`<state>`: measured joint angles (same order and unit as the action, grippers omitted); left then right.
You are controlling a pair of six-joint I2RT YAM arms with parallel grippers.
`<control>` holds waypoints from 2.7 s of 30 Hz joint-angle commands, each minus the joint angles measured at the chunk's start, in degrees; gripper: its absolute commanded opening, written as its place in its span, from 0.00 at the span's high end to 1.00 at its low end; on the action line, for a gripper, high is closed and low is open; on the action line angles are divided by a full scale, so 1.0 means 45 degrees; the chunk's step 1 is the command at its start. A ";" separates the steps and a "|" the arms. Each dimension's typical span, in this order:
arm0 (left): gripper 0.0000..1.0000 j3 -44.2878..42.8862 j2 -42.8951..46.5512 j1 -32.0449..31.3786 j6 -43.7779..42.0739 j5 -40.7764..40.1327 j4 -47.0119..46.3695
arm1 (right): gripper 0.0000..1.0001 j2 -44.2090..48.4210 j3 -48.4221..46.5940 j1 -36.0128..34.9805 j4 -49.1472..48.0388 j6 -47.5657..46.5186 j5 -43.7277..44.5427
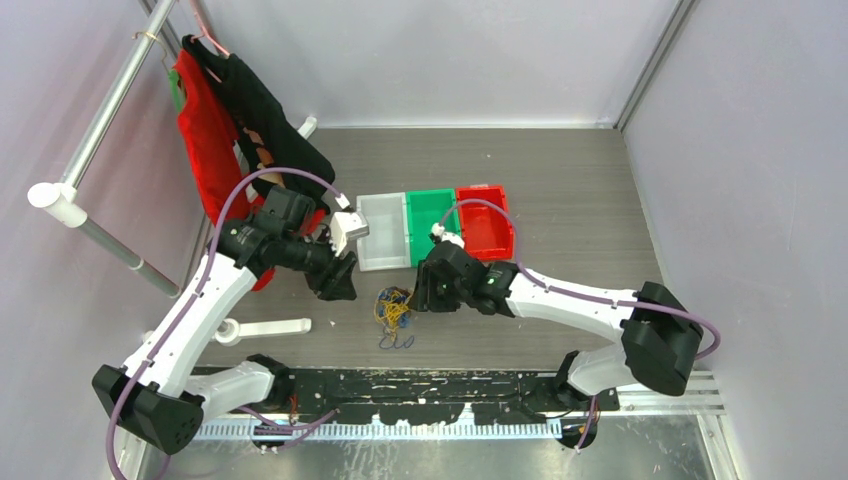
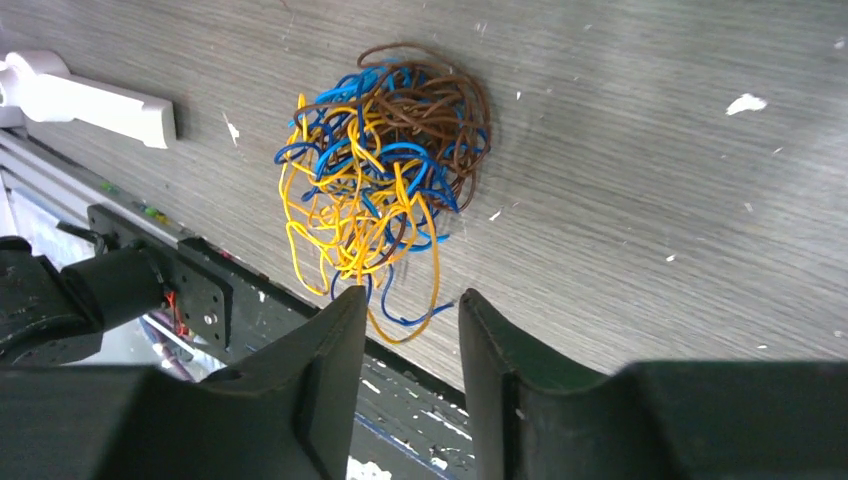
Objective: Untangle the cables
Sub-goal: Untie the cable.
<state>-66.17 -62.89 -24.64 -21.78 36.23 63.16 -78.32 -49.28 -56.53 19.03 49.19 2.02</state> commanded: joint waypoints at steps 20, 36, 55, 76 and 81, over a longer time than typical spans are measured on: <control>0.42 0.0609 0.3133 -0.0031 -0.0279 0.1285 -0.2442 | 0.99 0.1348 -0.3507 0.0373 -0.1363 -0.1321 -0.3486; 0.44 0.4238 0.4603 -0.0172 0.3810 0.1917 -1.0102 | 0.99 0.1799 -0.4542 0.0358 -0.3088 -0.1308 -0.4893; 0.90 0.3995 0.3580 -0.0481 0.6578 0.2377 -1.2007 | 0.99 0.2356 -0.4323 0.0371 -0.5191 -0.0423 -0.5185; 1.00 0.0410 0.2674 -0.0491 0.5810 0.4784 -0.9871 | 0.25 0.5741 -0.1347 0.0691 -0.2511 -0.5134 -0.3620; 1.00 -0.0160 0.2509 -0.0492 0.6205 0.5319 -0.9709 | 0.26 0.5305 -0.0749 0.0691 -0.4505 -0.5667 -0.3676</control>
<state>-63.57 -51.20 -26.63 5.21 56.66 19.20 -52.58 -53.76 -53.49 7.38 27.99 -15.49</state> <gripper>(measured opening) 0.010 0.743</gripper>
